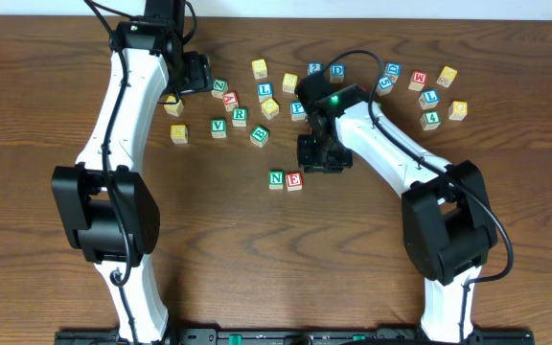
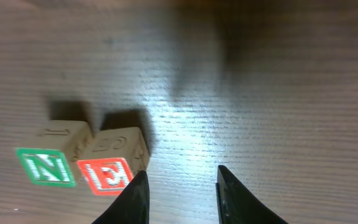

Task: Spell out NEURIPS
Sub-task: 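Open the right gripper and lift it away from the E block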

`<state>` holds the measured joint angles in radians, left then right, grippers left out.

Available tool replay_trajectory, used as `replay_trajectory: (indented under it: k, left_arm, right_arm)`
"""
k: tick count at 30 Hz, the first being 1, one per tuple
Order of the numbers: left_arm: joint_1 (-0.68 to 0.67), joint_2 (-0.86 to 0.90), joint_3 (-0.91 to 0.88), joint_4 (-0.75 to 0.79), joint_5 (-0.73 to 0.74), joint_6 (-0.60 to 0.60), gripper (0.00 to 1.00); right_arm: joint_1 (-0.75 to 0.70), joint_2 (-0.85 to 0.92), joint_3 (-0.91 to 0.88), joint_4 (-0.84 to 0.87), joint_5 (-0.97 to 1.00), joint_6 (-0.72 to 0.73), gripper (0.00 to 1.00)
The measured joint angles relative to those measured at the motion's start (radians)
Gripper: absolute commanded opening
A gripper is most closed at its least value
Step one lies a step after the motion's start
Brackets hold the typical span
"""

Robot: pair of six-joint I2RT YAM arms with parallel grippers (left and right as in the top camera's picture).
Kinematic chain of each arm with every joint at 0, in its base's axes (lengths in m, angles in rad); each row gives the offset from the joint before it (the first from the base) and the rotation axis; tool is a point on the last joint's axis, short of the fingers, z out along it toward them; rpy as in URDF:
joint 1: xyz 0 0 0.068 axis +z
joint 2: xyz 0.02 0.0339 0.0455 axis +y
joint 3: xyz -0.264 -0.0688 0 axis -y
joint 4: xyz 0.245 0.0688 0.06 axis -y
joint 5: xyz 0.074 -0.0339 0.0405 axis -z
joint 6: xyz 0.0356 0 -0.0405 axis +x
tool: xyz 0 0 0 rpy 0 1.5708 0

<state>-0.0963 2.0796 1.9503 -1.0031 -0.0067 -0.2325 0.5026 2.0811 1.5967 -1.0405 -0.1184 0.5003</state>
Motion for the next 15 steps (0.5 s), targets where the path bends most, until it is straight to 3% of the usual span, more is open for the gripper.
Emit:
replay_trajectory:
  k: [15]
  left_arm:
    - [0.000, 0.000, 0.000, 0.000, 0.000, 0.000, 0.83]
  right_arm:
    - [0.059, 0.003, -0.063, 0.026, 0.002, 0.000, 0.31]
